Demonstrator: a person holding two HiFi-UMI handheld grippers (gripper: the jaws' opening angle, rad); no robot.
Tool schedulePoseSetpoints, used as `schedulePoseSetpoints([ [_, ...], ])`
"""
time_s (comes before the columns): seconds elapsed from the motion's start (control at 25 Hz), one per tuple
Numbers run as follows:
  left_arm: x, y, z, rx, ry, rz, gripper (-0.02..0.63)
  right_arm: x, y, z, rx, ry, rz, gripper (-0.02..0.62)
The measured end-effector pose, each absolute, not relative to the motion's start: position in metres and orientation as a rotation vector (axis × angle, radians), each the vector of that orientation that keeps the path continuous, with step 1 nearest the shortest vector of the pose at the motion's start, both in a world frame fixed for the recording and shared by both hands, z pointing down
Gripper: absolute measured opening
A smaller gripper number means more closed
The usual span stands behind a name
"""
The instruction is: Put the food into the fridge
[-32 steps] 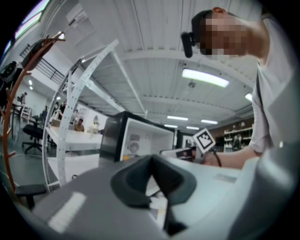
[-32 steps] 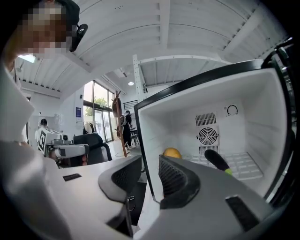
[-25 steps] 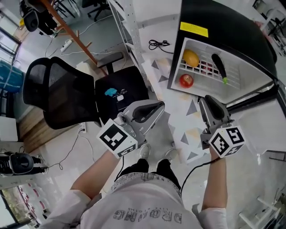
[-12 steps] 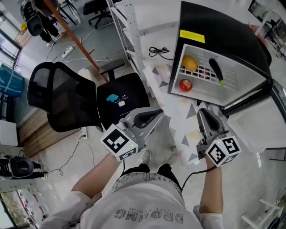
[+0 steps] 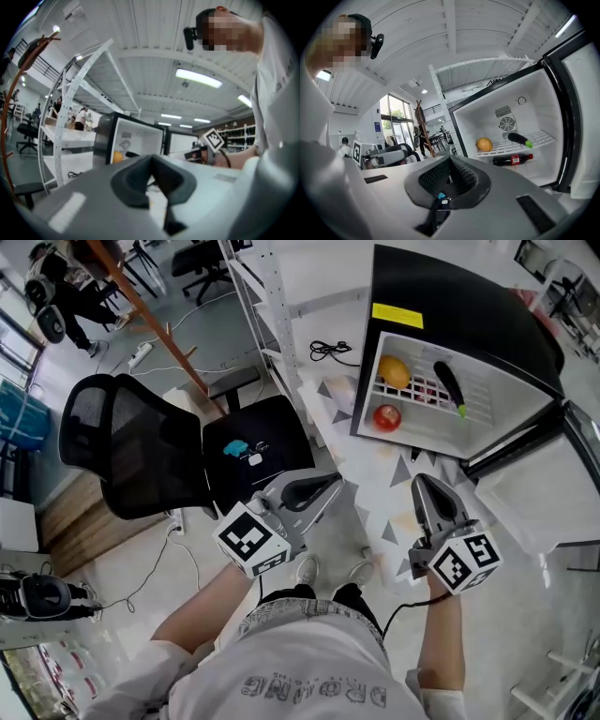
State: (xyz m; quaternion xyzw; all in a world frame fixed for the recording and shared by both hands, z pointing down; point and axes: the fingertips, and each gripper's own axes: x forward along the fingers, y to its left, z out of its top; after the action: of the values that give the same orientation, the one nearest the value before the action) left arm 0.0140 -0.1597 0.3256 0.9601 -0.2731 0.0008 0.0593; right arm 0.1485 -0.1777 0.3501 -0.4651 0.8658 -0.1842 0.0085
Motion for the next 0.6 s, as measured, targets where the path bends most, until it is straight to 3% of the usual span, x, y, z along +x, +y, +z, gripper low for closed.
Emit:
schedulePoseSetpoints([
  [0.6,0.0186,-0.1594,0.3195,2.923,-0.816,-0.005,0.008,0.1452,-0.1701,0.3437,-1.422,2.688,-0.597,0.003],
])
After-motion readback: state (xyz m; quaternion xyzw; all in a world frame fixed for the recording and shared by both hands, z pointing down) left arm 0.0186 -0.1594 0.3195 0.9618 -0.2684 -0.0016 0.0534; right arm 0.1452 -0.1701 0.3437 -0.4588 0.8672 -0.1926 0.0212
